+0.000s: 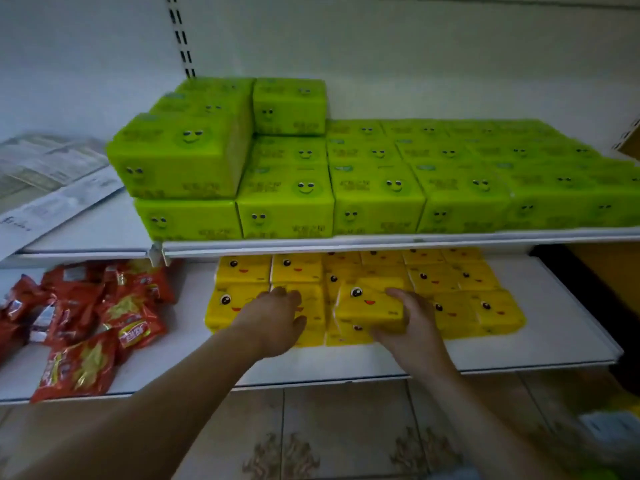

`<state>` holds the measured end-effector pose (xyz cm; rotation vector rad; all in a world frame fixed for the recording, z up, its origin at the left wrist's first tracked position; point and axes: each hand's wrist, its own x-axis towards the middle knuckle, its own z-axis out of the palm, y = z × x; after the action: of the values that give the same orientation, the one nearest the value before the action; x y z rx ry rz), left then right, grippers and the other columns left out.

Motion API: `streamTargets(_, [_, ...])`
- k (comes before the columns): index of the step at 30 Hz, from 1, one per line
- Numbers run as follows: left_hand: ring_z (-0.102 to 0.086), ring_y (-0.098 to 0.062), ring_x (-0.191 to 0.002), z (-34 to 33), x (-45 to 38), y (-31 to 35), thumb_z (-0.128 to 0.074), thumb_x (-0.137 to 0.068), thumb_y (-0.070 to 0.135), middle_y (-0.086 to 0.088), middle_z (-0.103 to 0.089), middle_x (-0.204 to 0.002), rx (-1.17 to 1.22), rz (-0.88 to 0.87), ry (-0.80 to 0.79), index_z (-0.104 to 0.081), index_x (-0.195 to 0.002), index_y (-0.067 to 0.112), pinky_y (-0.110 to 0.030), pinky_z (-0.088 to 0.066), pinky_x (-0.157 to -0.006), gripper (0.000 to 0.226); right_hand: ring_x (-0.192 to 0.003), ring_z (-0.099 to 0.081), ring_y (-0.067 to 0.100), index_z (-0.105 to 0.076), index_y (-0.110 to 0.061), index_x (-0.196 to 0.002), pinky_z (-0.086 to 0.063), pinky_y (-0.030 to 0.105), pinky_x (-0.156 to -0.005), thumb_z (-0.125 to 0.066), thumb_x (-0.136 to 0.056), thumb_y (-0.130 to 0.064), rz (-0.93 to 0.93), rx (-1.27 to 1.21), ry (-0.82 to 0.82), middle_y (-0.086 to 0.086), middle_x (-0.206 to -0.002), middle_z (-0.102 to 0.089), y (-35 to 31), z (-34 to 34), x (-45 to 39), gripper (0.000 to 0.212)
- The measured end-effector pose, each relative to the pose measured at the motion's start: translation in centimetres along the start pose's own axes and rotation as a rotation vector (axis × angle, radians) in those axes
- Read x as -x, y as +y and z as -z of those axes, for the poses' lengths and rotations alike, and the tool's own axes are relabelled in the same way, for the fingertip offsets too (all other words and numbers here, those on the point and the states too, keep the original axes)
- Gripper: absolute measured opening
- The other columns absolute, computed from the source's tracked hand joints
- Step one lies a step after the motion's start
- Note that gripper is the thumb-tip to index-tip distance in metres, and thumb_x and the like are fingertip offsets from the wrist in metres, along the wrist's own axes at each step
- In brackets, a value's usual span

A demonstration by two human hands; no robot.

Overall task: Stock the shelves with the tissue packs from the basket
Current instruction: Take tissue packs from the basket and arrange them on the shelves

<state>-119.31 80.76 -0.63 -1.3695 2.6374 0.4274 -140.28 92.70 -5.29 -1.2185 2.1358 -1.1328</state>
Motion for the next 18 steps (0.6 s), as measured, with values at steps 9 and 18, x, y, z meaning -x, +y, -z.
streamTargets(9, [-0.005,-0.031,-0.149,-7.2,-9.9,-2.6,-0.020,-0.100,0.056,-0.006,-0.007,-0.163,-0.225,-0.030,0.111,-0.016,-0.152,0.032,-0.054,-0.016,-0.118,0.057,-0.123,-0.048,0.025,-0.053,-0.022,-0.130,-0.031,0.014,-0.091,-0.071,-0.083,-0.010,0.113,0.100,0.150,0.010,-0.140,-0.039,6.3,-8.8,-10.9,0.052])
streamTargets(18, [0.008,-0.030,-0.150,-9.8,-11.3,-3.8,0.017,-0.078,0.058,-0.006,0.002,-0.164,-0.286,-0.106,0.174,-0.002,-0.155,0.033,-0.055,-0.007,-0.120,0.083,-0.124,-0.041,0.037,-0.056,-0.027,-0.134,-0.047,0.039,-0.092,-0.056,-0.093,-0.016,0.214,0.640,0.220,0.013,-0.146,-0.033,6.6,-10.9,-18.0,0.043])
